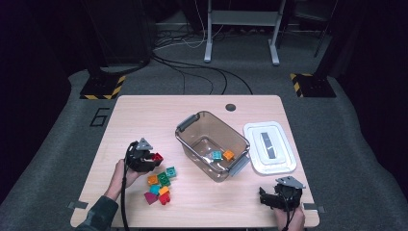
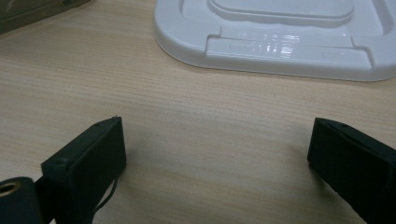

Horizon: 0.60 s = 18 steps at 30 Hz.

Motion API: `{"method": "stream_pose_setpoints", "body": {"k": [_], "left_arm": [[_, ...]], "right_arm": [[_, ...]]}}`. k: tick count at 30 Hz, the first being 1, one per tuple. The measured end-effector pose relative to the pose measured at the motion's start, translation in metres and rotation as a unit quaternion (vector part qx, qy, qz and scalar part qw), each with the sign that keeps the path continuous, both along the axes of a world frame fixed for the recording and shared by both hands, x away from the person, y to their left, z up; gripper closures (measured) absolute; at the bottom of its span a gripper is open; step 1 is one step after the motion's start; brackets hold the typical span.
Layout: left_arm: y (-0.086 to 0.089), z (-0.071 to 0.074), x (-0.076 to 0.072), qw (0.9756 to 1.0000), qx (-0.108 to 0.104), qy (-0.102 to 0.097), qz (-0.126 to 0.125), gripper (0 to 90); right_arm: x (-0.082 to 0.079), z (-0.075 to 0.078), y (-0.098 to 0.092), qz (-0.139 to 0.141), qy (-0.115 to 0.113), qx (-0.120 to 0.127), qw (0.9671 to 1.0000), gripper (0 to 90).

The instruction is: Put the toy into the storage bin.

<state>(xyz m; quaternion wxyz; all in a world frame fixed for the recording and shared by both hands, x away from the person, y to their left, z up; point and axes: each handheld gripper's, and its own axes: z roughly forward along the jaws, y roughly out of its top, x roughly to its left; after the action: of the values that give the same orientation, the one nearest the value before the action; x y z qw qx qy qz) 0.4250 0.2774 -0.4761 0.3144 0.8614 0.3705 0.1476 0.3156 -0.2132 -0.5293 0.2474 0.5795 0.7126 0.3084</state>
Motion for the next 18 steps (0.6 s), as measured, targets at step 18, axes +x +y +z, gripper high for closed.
{"method": "stream_pose_setpoints", "body": {"k": [18], "left_arm": [[-0.002,0.034,-0.001,0.9997,0.001,-0.022,-0.012,58.6]], "right_arm": [[0.0,0.0,0.0,-0.001,0.0,0.0,1.0,3.4]]}}
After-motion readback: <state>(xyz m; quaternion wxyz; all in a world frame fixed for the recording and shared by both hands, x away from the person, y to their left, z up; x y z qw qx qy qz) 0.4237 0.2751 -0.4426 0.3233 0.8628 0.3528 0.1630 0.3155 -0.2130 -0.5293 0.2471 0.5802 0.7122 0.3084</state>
